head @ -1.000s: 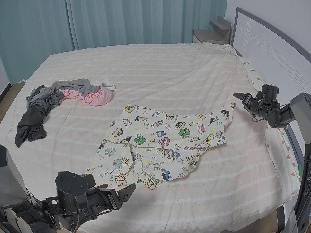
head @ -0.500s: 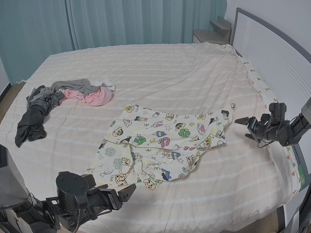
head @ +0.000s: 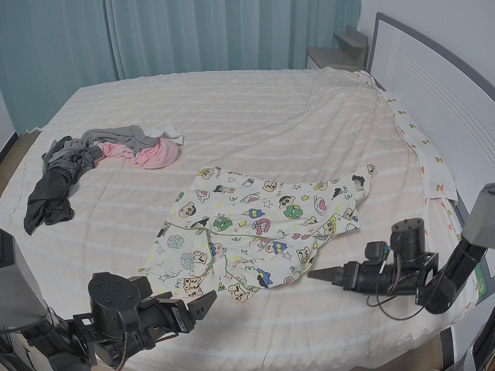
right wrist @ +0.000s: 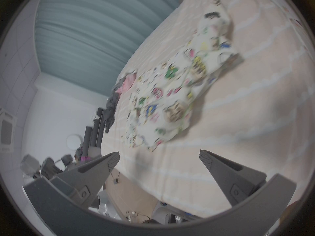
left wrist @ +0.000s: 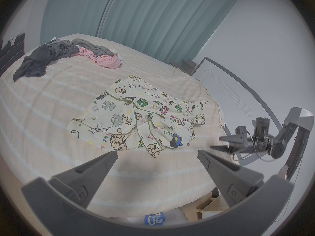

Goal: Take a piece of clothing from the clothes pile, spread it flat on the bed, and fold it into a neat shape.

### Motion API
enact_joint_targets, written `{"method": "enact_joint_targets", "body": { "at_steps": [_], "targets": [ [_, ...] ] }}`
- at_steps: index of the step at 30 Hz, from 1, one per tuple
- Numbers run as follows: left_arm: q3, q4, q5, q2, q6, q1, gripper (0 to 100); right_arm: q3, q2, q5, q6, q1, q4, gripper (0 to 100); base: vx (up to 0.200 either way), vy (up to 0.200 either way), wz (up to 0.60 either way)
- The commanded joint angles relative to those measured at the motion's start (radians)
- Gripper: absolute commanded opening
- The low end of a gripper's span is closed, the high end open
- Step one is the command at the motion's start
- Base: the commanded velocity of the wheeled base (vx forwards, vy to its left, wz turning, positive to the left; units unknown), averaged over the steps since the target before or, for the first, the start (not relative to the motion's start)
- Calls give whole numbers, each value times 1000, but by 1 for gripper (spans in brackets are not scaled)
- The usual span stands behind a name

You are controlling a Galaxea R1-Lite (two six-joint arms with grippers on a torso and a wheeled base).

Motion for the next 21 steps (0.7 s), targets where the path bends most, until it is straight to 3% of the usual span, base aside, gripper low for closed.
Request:
{"method": "enact_joint_targets", "body": {
  "at_steps": [1,3,11,21],
  "targets": [
    [1,-8,0,13,0,11,100,17,136,-87,86,210,-141,100,0,0,0],
    [1,-9,0,13,0,11,100,-10,196,-130,89,264,-156,100,0,0,0],
    [1,-9,0,13,0,14,100,-152,304,-277,87,304,-149,100,0,0,0],
    [0,-8,0,15,0,14,100,-327,380,-373,86,316,-101,100,0,0,0]
  ]
}}
